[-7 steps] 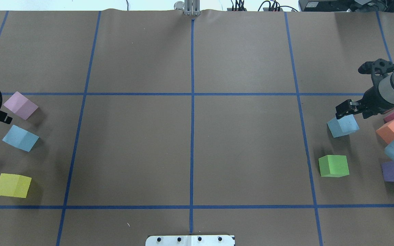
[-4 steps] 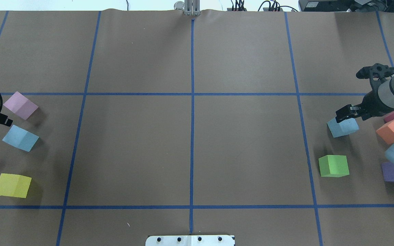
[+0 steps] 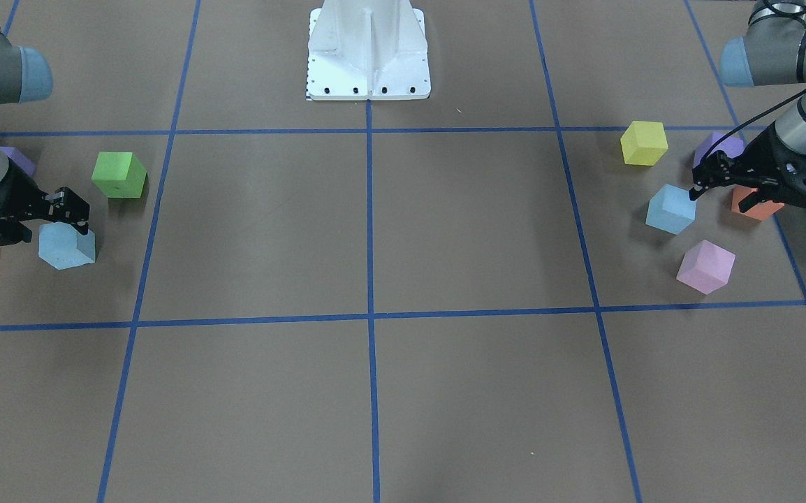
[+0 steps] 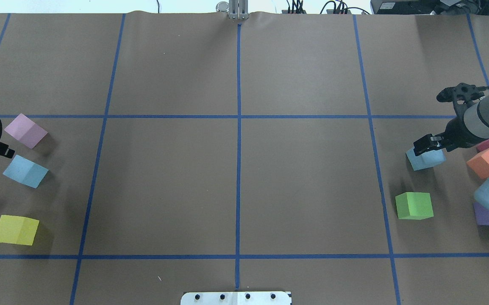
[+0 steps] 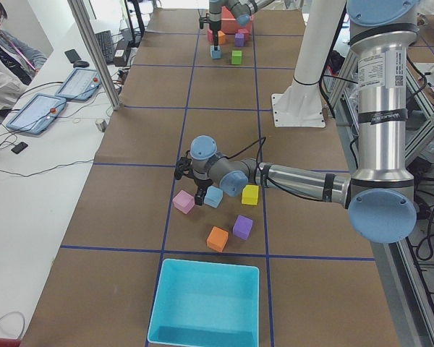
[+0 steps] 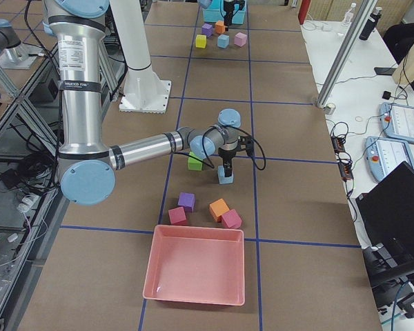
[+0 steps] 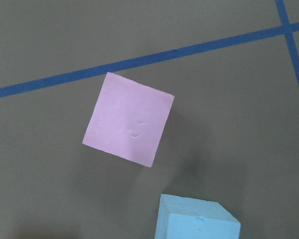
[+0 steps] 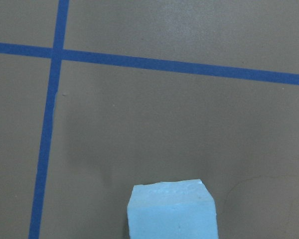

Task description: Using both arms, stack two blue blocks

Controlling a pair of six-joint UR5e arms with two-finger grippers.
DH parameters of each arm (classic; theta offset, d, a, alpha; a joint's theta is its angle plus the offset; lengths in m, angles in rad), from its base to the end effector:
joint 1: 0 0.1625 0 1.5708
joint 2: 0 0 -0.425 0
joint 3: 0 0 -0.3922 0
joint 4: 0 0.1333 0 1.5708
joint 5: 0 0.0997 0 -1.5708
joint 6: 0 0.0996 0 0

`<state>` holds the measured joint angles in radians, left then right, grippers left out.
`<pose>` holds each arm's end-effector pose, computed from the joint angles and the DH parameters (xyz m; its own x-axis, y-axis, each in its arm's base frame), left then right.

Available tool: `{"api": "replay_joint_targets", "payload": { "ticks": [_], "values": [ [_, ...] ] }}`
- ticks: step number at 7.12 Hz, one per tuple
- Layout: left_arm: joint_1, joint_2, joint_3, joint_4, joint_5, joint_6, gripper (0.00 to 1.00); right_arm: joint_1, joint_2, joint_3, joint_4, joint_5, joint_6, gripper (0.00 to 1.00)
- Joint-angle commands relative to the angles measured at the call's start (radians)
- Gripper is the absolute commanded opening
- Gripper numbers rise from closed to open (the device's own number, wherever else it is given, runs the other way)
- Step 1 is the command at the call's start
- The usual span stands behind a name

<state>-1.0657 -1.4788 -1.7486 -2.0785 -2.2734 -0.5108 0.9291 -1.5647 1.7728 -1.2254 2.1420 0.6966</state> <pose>0.1704 -0.4507 0.5593 0.6262 0.2434 -0.7407 -0.1089 0.9680 0.2260 -0.2447 -0.4603 0.5253 0.7131 -0.1236 0.6900 0.0673 0.9919 0.1081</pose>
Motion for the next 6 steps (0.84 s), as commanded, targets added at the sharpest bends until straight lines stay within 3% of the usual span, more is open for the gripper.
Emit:
{"api": "replay_joint_targets", "payload": {
  "ticks": [1, 6],
  "values": [
    [0.001, 0.002, 0.0, 0.0, -0.001, 0.0, 0.99, -0.003, 0.0, -0.003, 0.001, -0.005, -0.006, 0.95],
    [0.003, 0.002, 0.0, 0.0, 0.0, 0.0, 0.99, -0.009, 0.015, -0.042, 0.003, -0.007, -0.043, 0.95]
  ]
}}
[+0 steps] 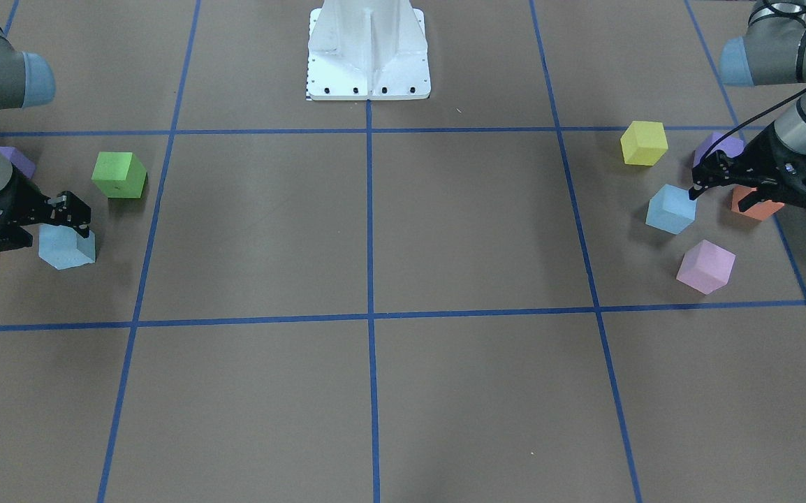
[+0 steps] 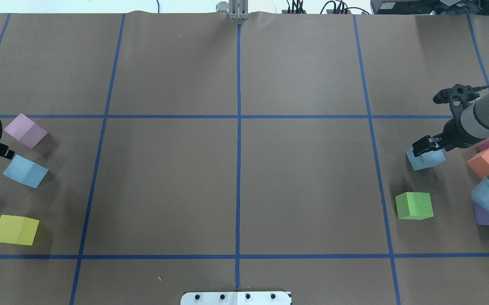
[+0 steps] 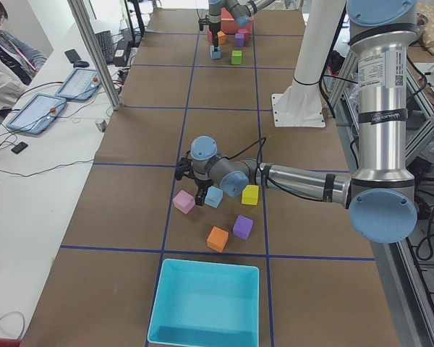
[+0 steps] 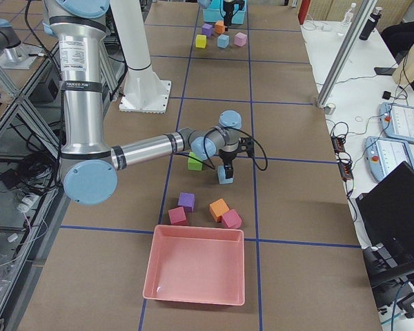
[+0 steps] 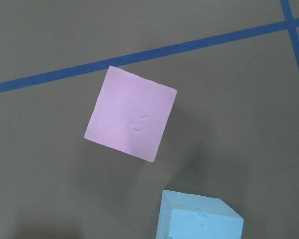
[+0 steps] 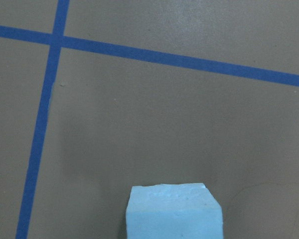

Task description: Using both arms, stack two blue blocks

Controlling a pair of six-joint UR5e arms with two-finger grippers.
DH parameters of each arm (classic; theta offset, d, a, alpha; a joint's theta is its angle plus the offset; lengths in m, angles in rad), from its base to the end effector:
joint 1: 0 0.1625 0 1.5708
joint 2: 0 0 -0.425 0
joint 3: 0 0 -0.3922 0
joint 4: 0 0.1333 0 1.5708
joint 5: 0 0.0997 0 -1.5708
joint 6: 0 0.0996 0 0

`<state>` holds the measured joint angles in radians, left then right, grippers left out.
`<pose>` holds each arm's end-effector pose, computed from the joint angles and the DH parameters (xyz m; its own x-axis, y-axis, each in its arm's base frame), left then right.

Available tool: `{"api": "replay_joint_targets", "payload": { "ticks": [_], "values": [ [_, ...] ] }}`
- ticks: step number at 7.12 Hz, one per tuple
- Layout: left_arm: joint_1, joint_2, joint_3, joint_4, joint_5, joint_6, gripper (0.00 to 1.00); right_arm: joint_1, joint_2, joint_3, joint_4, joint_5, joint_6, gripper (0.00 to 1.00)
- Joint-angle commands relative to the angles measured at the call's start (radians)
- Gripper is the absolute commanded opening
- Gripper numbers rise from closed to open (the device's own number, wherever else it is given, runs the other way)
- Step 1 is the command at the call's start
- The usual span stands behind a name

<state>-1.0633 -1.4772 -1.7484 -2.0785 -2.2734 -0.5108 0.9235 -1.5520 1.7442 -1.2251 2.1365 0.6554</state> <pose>0.1712 -0.4497 0.5602 0.6262 0.2437 -0.7406 -0.1115 0.9681 0.2244 -0.2508 -0.4643 0.5336 0.7183 -0.1598 0.6772 0.1011 0.9869 0.1256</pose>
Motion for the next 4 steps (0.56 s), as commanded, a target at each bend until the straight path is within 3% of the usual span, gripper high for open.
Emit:
{"api": "replay_joint_targets", "payload": {
  "ticks": [1, 4],
  "values": [
    [0.0, 0.0, 0.0, 0.0, 0.0, 0.0, 0.99, -0.006, 0.003, -0.023, 0.004, -0.003, -0.011, 0.95],
    [0.029, 0.006, -0.008, -0.029, 0.002, 0.005, 0.99, -0.023, 0.004, -0.026, 0.004, -0.015, -0.008, 0.94]
  ]
}}
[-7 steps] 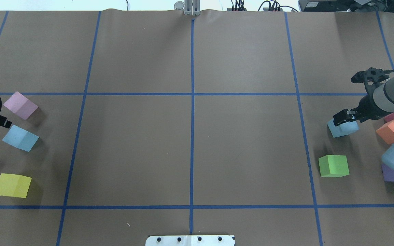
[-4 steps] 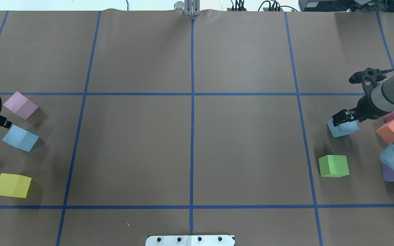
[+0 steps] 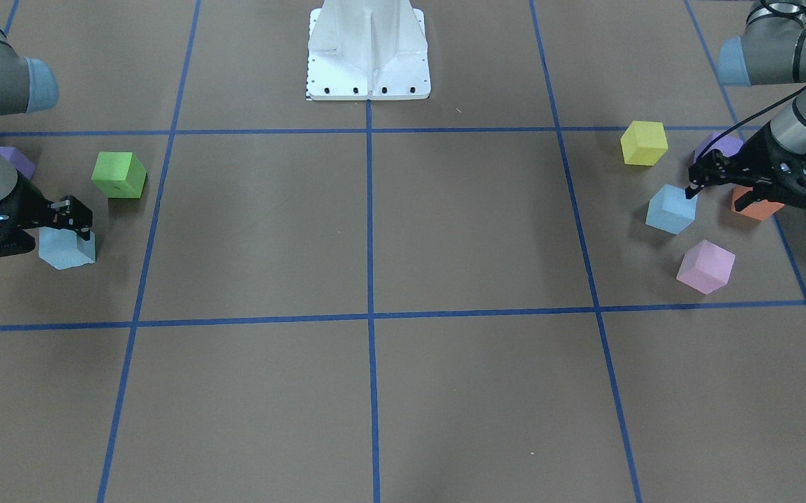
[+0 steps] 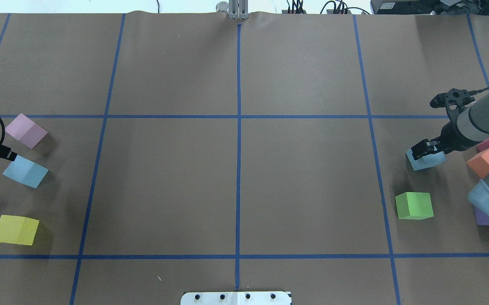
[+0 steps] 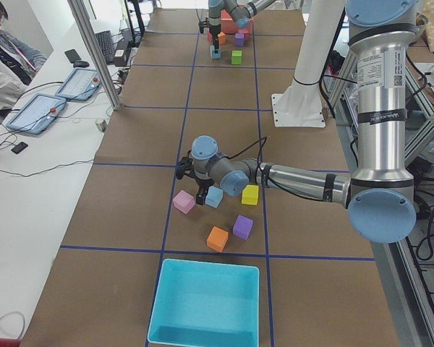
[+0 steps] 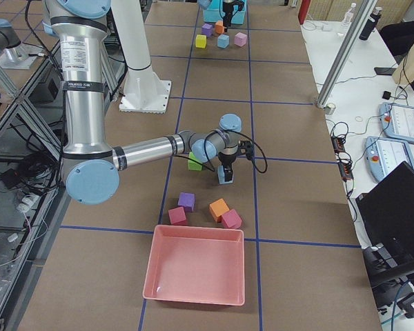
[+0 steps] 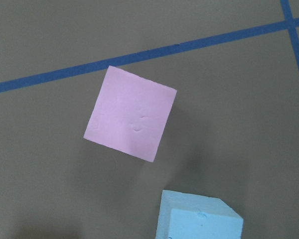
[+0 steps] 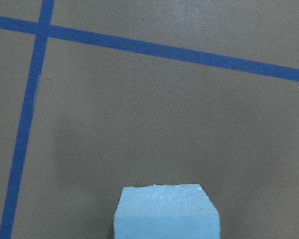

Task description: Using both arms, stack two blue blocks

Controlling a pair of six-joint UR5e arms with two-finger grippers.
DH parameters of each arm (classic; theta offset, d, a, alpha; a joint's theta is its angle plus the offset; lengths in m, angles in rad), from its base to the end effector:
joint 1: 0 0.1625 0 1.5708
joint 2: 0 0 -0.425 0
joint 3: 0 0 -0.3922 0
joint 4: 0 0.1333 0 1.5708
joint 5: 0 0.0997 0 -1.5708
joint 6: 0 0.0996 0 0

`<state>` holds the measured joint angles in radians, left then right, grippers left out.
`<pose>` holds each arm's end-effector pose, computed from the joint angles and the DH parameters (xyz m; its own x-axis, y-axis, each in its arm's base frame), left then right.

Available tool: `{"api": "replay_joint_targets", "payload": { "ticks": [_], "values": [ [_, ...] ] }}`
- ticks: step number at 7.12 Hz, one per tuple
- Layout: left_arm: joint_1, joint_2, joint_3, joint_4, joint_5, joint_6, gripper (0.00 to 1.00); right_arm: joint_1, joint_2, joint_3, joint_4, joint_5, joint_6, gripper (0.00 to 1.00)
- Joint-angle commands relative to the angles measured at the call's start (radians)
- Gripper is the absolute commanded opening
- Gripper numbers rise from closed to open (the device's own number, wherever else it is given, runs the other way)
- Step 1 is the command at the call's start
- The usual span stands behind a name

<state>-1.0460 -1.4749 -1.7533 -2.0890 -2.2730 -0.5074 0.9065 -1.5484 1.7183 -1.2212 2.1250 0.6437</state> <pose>0.1784 -0.4459 0.5575 0.6169 0.2662 -0.7407 -0.1286 0.9625 0.2388 -0.2598 -0.4630 0.5451 0.7279 -0.1737 0.6634 0.1229 0.9848 0.1229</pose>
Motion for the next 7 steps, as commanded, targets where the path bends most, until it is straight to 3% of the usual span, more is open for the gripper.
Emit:
{"api": "replay_joint_targets", "payload": {
  "ticks": [1, 2, 5, 7],
  "values": [
    [0.047, 0.033, -0.011, -0.046, 0.059, 0.001, 0.99, -0.009, 0.001, -0.002, 0.0, -0.005, 0.004, 0.93],
    [0.079, 0.051, -0.012, -0.089, 0.111, -0.002, 0.99, -0.011, 0.002, -0.002, 0.0, -0.005, 0.005, 0.93],
    [0.099, 0.048, -0.012, -0.091, 0.118, 0.001, 0.99, -0.015, 0.013, -0.009, 0.0, -0.005, 0.001, 0.92],
    [0.139, 0.048, -0.014, -0.095, 0.183, 0.009, 0.99, -0.015, 0.031, -0.032, 0.0, -0.005, -0.002, 0.83]
  ]
}}
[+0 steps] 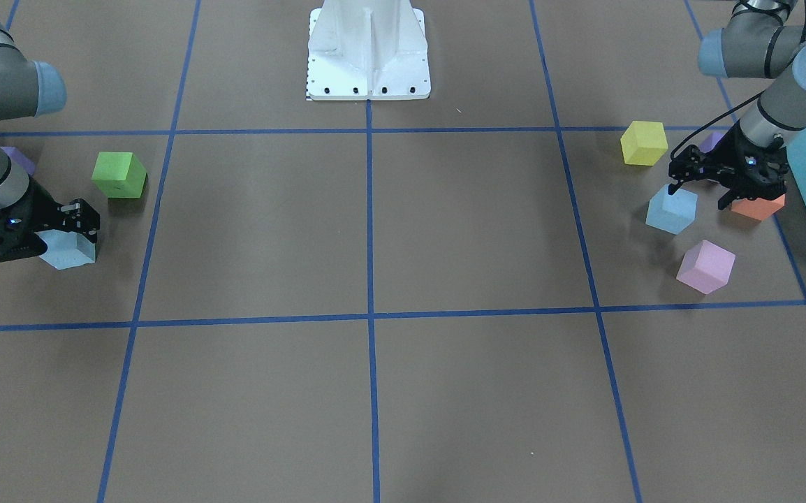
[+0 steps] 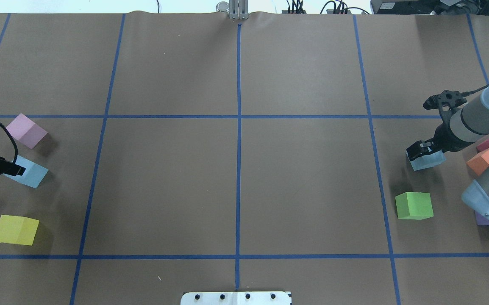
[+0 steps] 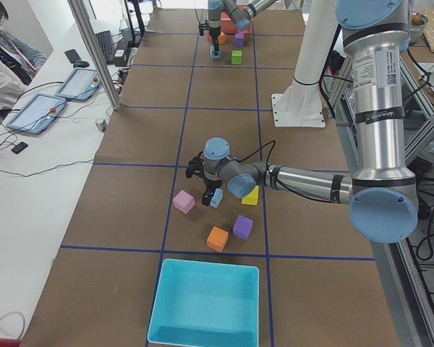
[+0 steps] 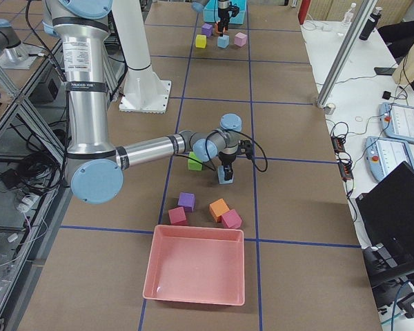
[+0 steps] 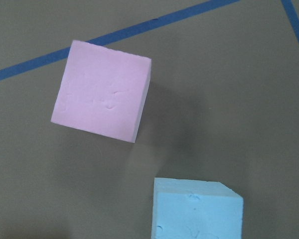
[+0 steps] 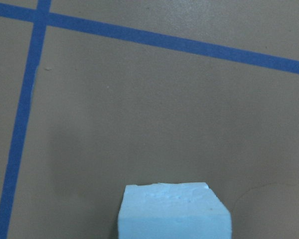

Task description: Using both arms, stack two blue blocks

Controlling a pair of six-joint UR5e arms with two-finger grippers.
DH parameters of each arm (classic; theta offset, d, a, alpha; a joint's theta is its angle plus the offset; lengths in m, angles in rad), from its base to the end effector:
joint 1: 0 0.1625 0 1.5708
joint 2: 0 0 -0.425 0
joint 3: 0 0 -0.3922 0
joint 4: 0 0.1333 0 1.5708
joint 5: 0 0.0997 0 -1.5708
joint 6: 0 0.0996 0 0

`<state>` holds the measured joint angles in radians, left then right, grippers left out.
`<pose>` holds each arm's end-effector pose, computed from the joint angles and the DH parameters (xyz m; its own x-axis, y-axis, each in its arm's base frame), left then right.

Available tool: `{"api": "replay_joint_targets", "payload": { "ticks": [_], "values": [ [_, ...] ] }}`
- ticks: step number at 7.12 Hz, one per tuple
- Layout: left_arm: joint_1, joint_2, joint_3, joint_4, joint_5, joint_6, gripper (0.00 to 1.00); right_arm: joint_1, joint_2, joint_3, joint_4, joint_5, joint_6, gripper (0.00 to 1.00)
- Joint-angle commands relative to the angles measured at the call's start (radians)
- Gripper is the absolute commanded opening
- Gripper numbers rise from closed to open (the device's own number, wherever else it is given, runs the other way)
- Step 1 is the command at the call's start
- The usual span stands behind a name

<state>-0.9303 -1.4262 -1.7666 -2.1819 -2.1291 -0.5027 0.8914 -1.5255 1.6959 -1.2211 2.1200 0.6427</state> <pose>0.2109 -0.4178 0.5683 0.6524 0.3684 -0.6623 -0.1791 0.9241 0.3376 -0.2726 -0.4669 0.5447 0.7275 -0.1859 0.6605 0.1365 0.9826 0.1263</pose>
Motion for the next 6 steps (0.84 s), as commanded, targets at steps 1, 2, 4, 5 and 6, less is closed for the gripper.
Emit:
{"api": "replay_joint_targets", "payload": {
  "ticks": [1, 2, 4, 5, 6],
  "values": [
    [0.027, 0.001, -0.001, -0.013, 0.043, 0.006, 0.99, 0.0, 0.008, -0.01, 0.0, 0.0, -0.003, 0.78],
    [0.031, 0.001, 0.001, -0.013, 0.044, 0.01, 0.98, 0.0, 0.01, -0.007, 0.002, 0.0, -0.003, 0.68],
    [0.047, 0.001, -0.001, -0.024, 0.046, 0.012, 0.98, 0.0, 0.016, 0.001, 0.0, -0.012, -0.003, 0.57],
    [0.048, 0.001, -0.001, -0.024, 0.046, 0.012, 0.98, 0.0, 0.033, 0.007, -0.005, -0.011, 0.005, 0.56],
    [0.054, 0.001, 0.002, -0.022, 0.046, 0.012, 0.98, 0.0, 0.051, 0.007, -0.014, -0.009, 0.008, 0.55]
  ]
}}
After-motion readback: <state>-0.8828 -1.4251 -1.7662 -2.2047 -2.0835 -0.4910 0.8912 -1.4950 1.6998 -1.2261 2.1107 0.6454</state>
